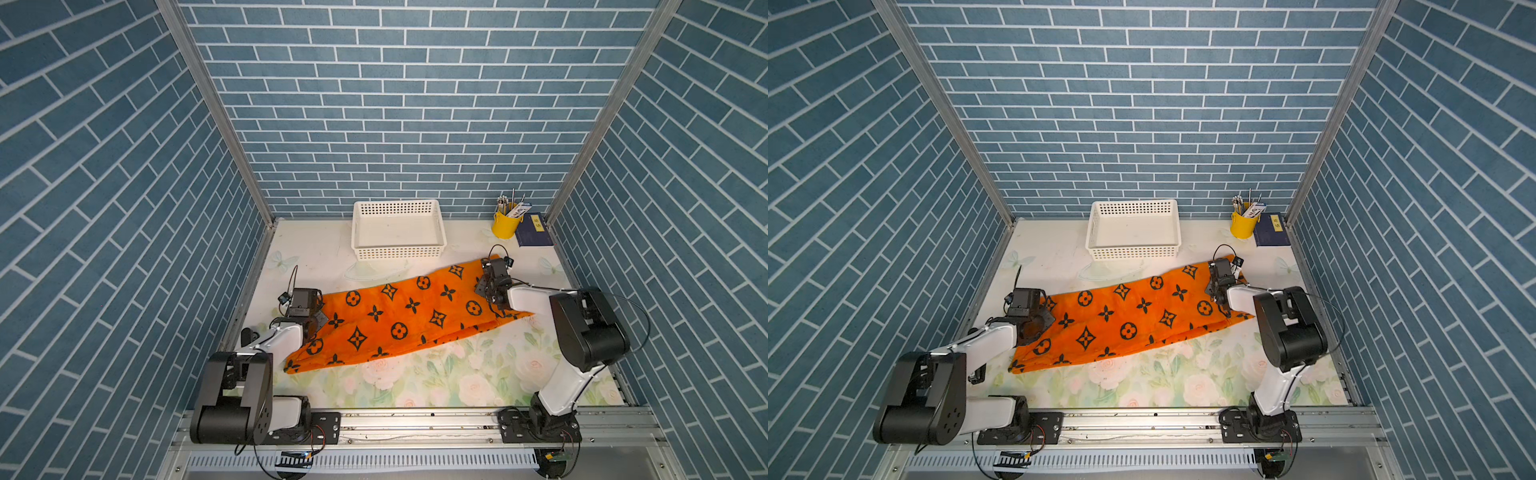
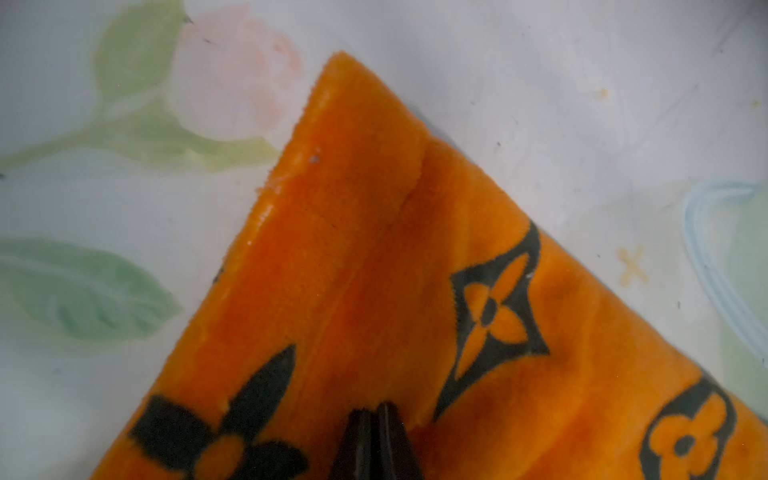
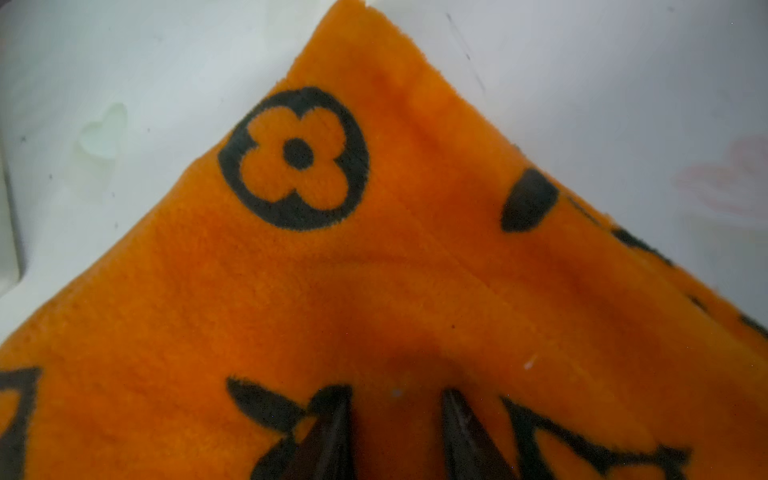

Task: Roll up the pillowcase
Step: Move the bin to the center of the board.

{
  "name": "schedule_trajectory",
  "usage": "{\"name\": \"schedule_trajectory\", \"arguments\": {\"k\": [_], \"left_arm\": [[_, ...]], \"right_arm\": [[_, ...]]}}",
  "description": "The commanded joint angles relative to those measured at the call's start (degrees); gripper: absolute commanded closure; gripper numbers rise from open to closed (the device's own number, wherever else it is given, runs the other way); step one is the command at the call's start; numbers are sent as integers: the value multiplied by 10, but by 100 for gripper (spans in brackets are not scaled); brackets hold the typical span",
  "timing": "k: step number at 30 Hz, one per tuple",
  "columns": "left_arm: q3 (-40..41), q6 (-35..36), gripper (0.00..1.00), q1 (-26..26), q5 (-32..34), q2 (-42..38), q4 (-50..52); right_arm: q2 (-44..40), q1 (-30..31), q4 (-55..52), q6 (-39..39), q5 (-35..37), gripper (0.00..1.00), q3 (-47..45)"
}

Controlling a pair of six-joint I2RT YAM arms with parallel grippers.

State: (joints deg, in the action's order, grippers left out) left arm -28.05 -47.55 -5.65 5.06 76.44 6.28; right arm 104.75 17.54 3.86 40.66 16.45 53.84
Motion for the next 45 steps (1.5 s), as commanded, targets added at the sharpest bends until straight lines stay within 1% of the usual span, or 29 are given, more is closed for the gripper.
{"name": "schedule_trajectory", "arguments": {"k": [1,3,5,6,8,10,11,14,16,19,21,23,24,27,30,32,34,35,37,40,41,43,44,45], "left_arm": [[8,-51,89,-97,-26,27,101],[-1,-71,89,-133,-2,28,131],[1,-88,90,-168,15,10,149],[1,-95,90,-180,21,-1,159],[-4,-102,87,-196,25,-29,178],[-10,-103,80,-201,33,-49,204],[-32,-106,75,-201,47,-66,232],[-71,-104,69,-201,80,-95,290],[-89,-101,66,-201,90,-110,308],[-108,-94,64,-201,93,-123,320],[-115,-86,64,-201,92,-126,317],[-119,-71,64,-201,90,-124,305],[-122,-63,64,-200,90,-121,300],[-135,-28,64,-198,90,-100,274],[-157,21,64,-186,78,-63,245],[-178,54,64,-171,57,-28,227],[-199,87,65,-160,43,3,211],[-207,99,65,-156,41,17,204],[-219,126,67,-151,38,51,188],[-217,153,72,-133,9,97,160],[-211,159,75,-127,-4,112,147],[-205,169,79,-124,-13,138,137],[-205,175,82,-123,-9,160,138],[-204,177,84,-123,-11,174,139]], "right_arm": [[102,-7,-7,-52,-12,60,113],[147,-4,-10,-69,-40,60,177],[194,6,-12,-79,-65,61,234],[205,13,-14,-85,-69,61,260],[256,30,-20,-99,-76,61,313],[282,41,-25,-102,-86,61,350],[310,48,-34,-103,-103,61,388],[361,66,-42,-113,-138,60,463],[389,81,-52,-124,-154,60,513],[459,102,-96,-135,-201,59,629],[496,110,-138,-138,-204,57,703],[505,113,-163,-139,-204,54,742],[497,113,-162,-140,-204,53,739],[448,112,-154,-167,-204,44,718],[395,108,-176,-199,-191,35,704],[354,104,-203,-209,-171,34,684],[309,102,-213,-218,-162,32,635],[286,102,-208,-218,-161,32,602],[236,102,-185,-216,-181,33,516],[173,106,-133,-189,-219,42,389],[162,107,-112,-178,-230,45,352],[157,109,-87,-161,-237,52,308],[163,109,-79,-151,-241,54,292],[171,109,-77,-149,-249,54,289]]}}
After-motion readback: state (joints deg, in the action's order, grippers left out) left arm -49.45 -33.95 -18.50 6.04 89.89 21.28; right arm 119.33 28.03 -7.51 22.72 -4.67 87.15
